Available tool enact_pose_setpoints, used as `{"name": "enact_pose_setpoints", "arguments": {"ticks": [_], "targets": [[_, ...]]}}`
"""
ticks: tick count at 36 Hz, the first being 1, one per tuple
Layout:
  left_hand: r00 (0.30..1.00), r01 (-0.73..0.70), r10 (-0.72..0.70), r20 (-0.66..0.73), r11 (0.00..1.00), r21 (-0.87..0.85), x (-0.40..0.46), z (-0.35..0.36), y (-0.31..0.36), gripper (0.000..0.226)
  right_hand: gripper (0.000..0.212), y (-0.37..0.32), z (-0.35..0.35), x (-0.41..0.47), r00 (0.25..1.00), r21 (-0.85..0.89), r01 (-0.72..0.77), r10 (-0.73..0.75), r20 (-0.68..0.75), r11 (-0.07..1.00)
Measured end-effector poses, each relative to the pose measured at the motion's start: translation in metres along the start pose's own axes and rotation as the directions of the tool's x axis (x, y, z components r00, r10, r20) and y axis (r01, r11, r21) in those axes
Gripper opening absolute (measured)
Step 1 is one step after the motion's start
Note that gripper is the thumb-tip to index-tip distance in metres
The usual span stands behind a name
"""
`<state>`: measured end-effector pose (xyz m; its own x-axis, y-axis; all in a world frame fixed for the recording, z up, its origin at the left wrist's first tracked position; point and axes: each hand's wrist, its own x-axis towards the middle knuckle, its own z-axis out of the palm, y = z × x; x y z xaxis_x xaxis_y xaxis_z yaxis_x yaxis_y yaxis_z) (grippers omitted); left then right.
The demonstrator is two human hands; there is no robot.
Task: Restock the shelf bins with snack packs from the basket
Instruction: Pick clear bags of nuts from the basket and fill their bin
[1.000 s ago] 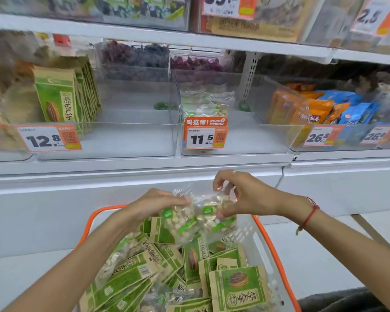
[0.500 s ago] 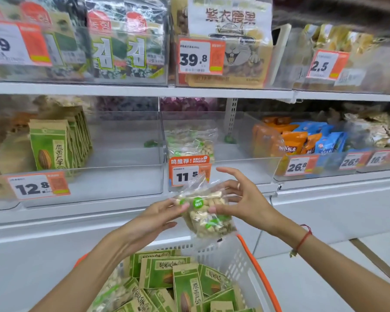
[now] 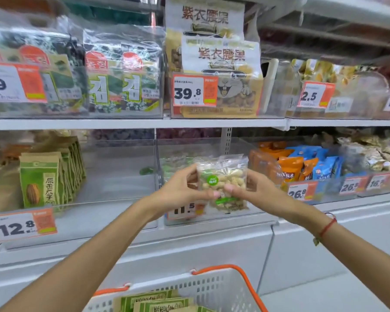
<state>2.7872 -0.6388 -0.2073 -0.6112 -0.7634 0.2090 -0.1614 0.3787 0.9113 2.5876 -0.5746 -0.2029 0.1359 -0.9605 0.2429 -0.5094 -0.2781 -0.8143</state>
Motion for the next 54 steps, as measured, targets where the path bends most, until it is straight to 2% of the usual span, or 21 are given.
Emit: {"name": "enact_pose_setpoints", "arguments": {"ticks": [4,8,12,15,18,20,24,27,31,35,38,42,49,54], "targets": [[1.0,-0.016,0.014,0.019,0.992,0.126,0.042,-0.006,0.017,0.062,0.034,-0.001,-0.033,0.029,0.99,-0.179,0.094,-0.111,-0.088,0.979],[0.991,-0.092,0.111,-0.071,0.969,0.23,0.087,-0.008,0.013,0.065,0.068,0.006,-0.052,0.062,0.979,-0.355,0.096,-0.153,-0.136,0.93],[0.989,0.023,0.04,-0.142,0.91,0.413,0.121,-0.014,-0.007,0.083,0.073,0.032,-0.06,0.097,0.988,-0.478,0.005,-0.079,-0.134,0.878],[0.989,0.109,-0.027,-0.143,0.787,0.607,0.137,-0.015,-0.02,0.077,0.055,0.053,-0.061,0.122,0.995,-0.492,-0.08,0.04,-0.091,0.867],[0.99,0.142,-0.081,-0.117,0.602,0.786,0.144,-0.018,-0.03,0.072,0.053,0.075,-0.056,0.142,0.982,-0.475,-0.174,0.185,-0.025,0.863],[0.987,0.155,-0.123,-0.106,0.523,0.838,0.147,-0.022,-0.038,0.075,0.054,0.085,-0.048,0.152,0.967,-0.455,-0.211,0.254,0.033,0.865],[0.965,0.222,-0.23,-0.126,0.462,0.859,0.15,-0.03,-0.052,0.083,0.05,0.098,-0.027,0.166,0.93,-0.415,-0.288,0.356,0.095,0.863],[0.959,0.239,-0.253,-0.126,0.493,0.837,0.153,-0.029,-0.055,0.078,0.083,0.11,-0.018,0.176,0.923,-0.444,-0.296,0.373,0.093,0.846],[0.971,0.201,-0.21,-0.113,0.463,0.864,0.152,-0.018,-0.054,0.076,0.072,0.113,-0.015,0.174,0.903,-0.448,-0.339,0.42,0.094,0.827],[0.977,0.191,-0.177,-0.122,0.454,0.87,0.15,-0.016,-0.056,0.075,0.089,0.102,-0.023,0.163,0.895,-0.389,-0.348,0.425,0.131,0.853],[0.979,0.186,-0.163,-0.124,0.458,0.869,0.148,-0.018,-0.054,0.072,0.079,0.096,-0.03,0.158,0.918,-0.347,-0.316,0.377,0.124,0.883],[0.982,0.177,-0.132,-0.133,0.427,0.887,0.145,-0.02,-0.055,0.07,0.082,0.092,-0.02,0.163,0.932,-0.443,-0.267,0.347,0.108,0.856],[0.973,0.176,-0.202,-0.112,0.33,0.928,0.14,-0.016,-0.049,0.07,0.077,0.086,-0.007,0.157,0.955,-0.496,-0.24,0.294,0.032,0.834],[0.975,0.165,-0.196,-0.105,0.326,0.931,0.134,-0.011,-0.037,0.068,0.085,0.074,-0.007,0.148,0.945,-0.518,-0.262,0.326,0.035,0.814]]}}
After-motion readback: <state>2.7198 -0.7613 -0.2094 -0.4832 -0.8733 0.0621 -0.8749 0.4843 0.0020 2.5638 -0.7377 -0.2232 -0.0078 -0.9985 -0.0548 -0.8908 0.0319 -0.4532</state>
